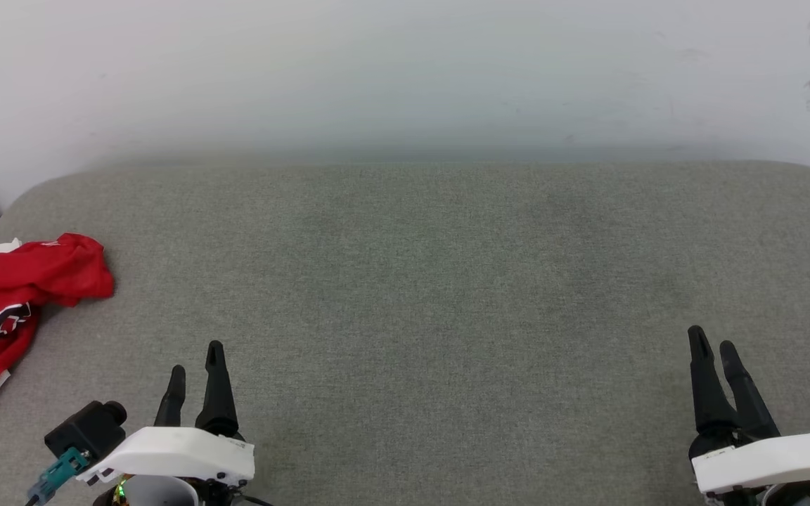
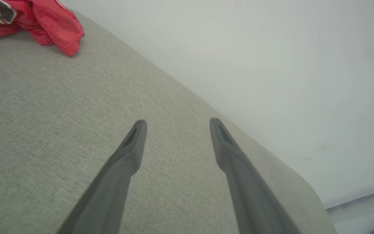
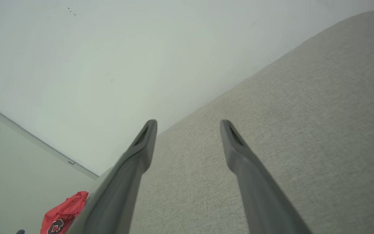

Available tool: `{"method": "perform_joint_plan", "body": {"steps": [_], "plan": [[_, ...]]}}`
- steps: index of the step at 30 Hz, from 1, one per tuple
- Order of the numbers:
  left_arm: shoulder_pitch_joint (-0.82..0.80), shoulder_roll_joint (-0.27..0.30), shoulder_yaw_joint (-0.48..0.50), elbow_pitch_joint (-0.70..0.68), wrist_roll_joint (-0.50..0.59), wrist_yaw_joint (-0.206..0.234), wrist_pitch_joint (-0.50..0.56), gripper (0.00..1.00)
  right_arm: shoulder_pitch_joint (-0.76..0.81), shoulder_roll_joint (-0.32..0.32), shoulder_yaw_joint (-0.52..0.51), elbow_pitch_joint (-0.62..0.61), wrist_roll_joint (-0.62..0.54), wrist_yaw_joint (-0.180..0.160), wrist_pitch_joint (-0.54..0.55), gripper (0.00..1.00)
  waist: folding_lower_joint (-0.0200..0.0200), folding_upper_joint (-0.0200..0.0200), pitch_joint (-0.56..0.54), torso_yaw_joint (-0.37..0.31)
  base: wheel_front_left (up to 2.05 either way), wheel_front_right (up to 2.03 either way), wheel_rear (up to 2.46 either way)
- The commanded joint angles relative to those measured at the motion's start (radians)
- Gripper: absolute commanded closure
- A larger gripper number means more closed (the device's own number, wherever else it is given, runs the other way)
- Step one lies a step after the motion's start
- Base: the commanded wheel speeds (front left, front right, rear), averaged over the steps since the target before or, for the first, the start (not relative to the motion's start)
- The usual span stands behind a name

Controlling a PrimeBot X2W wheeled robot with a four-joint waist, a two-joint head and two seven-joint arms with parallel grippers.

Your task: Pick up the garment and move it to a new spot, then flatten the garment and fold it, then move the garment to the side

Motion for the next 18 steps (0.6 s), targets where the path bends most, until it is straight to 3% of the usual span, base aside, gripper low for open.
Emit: {"method": "perform_joint_plan", "body": {"steps": [1,18], "plan": [[0.005,0.012,-0.009,-0.019,0.039,0.01,-0.013,0.0,0.004,-0.001,0.001,-0.017,-0.041,0.0,-0.011,0.0,0.0,0.0,0.0,0.0,0.0,0.0,0.0],[0.025,0.036,-0.058,-0.038,0.221,0.048,-0.059,0.0,0.034,-0.001,0.01,-0.038,-0.229,0.0,-0.058,0.0,0.0,0.0,-0.001,0.0,0.0,0.0,0.0]]}}
